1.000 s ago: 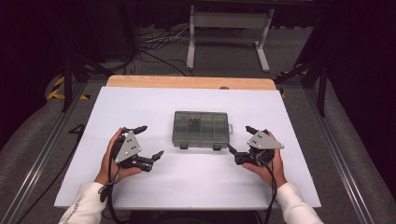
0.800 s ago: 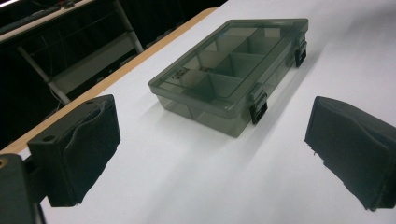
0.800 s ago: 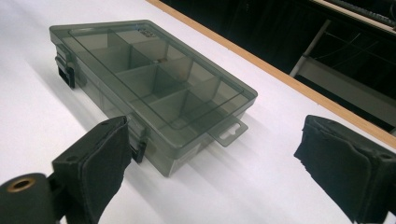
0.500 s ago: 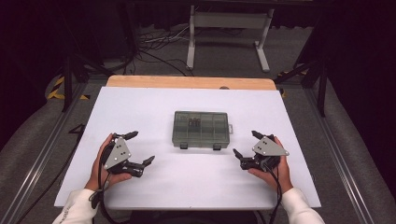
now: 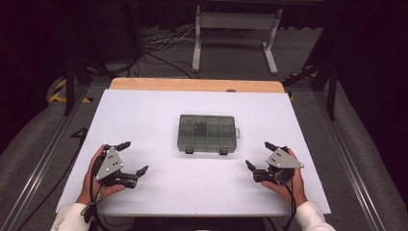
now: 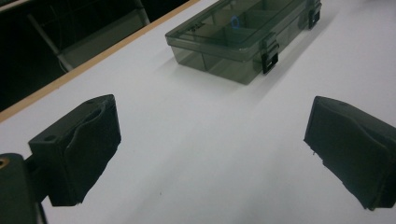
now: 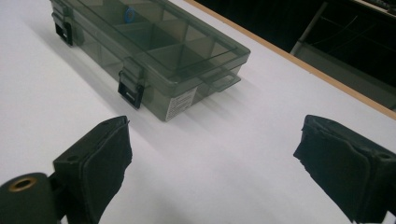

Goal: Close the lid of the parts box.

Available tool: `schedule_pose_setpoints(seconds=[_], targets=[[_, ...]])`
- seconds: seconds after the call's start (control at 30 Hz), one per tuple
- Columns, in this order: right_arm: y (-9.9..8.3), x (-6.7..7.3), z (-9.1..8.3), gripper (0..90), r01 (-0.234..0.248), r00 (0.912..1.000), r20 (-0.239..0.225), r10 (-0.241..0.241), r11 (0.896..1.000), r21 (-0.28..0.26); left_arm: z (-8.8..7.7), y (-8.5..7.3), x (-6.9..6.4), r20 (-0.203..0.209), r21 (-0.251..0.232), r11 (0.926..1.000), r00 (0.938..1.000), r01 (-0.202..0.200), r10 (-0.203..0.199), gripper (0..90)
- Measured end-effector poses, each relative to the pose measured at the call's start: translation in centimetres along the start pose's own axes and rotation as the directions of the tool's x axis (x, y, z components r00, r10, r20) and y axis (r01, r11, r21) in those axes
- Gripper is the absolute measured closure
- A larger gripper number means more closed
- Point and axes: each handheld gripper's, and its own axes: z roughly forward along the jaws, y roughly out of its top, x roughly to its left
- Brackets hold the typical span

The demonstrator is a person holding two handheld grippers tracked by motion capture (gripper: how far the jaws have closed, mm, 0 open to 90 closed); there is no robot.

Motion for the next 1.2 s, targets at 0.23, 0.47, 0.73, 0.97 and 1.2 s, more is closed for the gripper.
schedule_pose_setpoints(seconds=[0.23, 0.47, 0.73, 0.97, 1.2], targets=[[-0.1, 0.4, 0.2, 8.9, 0.003, 0.9998, -0.022, -0.003, 1.0, 0.006, -0.2, -0.3, 0.0, 0.004, 0.006, 1.0, 1.0, 0.008, -0.008, 3.5], [-0.1, 0.4, 0.1, 8.8, -0.001, 0.9997, -0.023, 0.001, 1.0, 0.001, 0.0, -0.3, -0.1, 0.018, 0.006, 1.0, 0.9998, 0.002, -0.002, 3.2], [-0.2, 0.4, 0.0, 8.9, -0.005, 0.9999, -0.013, 0.005, 1.0, -0.008, 0.3, -0.2, -0.2, 0.018, 0.0, 1.0, 0.9998, 0.002, -0.002, 3.4], [-0.2, 0.4, -0.1, 9.0, -0.002, 1.0, -0.01, 0.002, 1.0, -0.011, 0.5, -0.2, -0.2, 0.023, 0.005, 1.0, 0.9997, 0.002, -0.002, 3.4], [-0.3, 0.4, -0.3, 8.9, -0.007, 1.0, -0.003, 0.007, 1.0, -0.007, 0.8, -0.1, 0.0, 0.036, 0.005, 1.0, 0.9993, 0.007, -0.007, 3.4]])
